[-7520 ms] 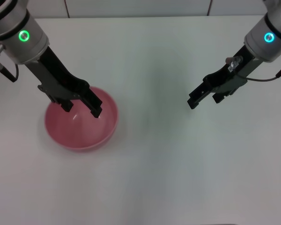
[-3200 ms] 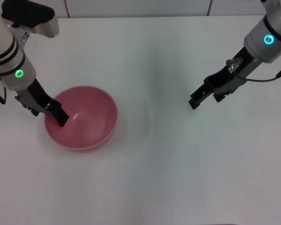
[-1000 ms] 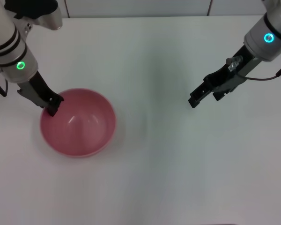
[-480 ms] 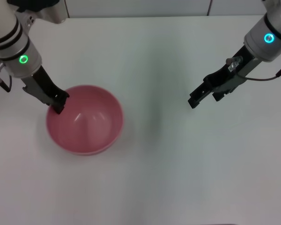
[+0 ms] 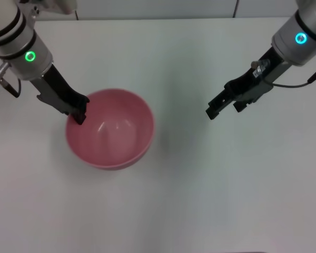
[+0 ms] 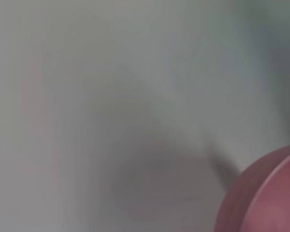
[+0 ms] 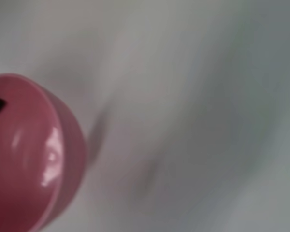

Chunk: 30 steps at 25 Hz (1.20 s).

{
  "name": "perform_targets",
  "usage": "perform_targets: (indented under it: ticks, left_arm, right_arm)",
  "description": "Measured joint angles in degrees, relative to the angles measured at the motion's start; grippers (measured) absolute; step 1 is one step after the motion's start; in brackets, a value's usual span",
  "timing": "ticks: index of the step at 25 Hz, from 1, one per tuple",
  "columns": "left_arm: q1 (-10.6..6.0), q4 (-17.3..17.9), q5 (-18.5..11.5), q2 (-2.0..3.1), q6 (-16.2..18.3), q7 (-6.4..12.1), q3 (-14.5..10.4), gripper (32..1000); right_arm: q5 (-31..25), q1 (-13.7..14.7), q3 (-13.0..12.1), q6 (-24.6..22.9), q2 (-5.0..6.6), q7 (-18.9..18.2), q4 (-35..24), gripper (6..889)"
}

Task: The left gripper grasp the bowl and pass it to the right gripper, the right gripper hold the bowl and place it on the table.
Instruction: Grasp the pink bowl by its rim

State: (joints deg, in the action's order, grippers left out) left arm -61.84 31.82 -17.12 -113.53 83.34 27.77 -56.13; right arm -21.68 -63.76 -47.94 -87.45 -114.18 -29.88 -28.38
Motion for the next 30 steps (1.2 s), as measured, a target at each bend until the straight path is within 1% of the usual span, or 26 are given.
perform_targets:
  ticks: [3, 7, 10, 15, 18, 19, 23, 27, 29, 30]
  left_arm:
    - [-0.54, -0.51, -1.20, 0.16, 0.42, -0.02, 0.04, 63]
    - [-1.35, -1.95, -2.18, 0.22, 0.60, 0.06, 0.06, 69]
    - [-1.52, -2.15, -2.28, 0.24, 0.65, 0.15, 0.06, 72]
    - [-2.72, -2.32, -2.39, 0.23, 1.25, 0.30, 0.05, 79]
    - [-3.90, -2.36, -2.41, -0.08, 1.32, 0.31, 0.05, 83]
    - [-4.57, -2.41, -2.45, -0.27, 1.37, 0.32, 0.05, 84]
    - [-6.88, -2.82, -2.52, -0.66, 1.46, 0.34, 0.05, 89]
    - [-8.24, -2.96, -2.62, -1.08, 1.92, 0.35, 0.05, 94]
    - [-8.97, -2.98, -3.19, -1.27, 2.18, 0.35, 0.02, 97]
    - [-8.97, -2.98, -3.19, -1.27, 2.18, 0.35, 0.02, 98]
  right_arm:
    - [-2.09, -0.51, -0.03, -0.84, 0.53, 0.00, -0.02, 860]
    - [-5.32, -1.47, 0.06, -2.68, 1.20, -0.37, -0.20, 860]
    - [-6.33, -1.76, 0.09, -3.50, 1.21, -0.46, -0.42, 860]
    - [-7.88, -2.59, 0.10, -4.86, 1.23, -0.43, -0.81, 860]
    - [-8.05, -3.35, 0.10, -5.48, 1.24, -0.28, -0.81, 860]
    - [-8.05, -3.35, 0.10, -5.48, 1.24, -0.28, -0.81, 860]
    - [-8.06, -3.78, -0.10, -5.54, 1.24, -0.19, -0.81, 860]
    - [-7.87, -4.13, -0.24, -5.54, 1.17, -0.11, -0.80, 859]
    - [-7.77, -4.19, -0.29, -5.55, 1.11, -0.10, -0.80, 859]
    - [-7.70, -4.23, -0.31, -5.54, 1.11, -0.10, -0.80, 859]
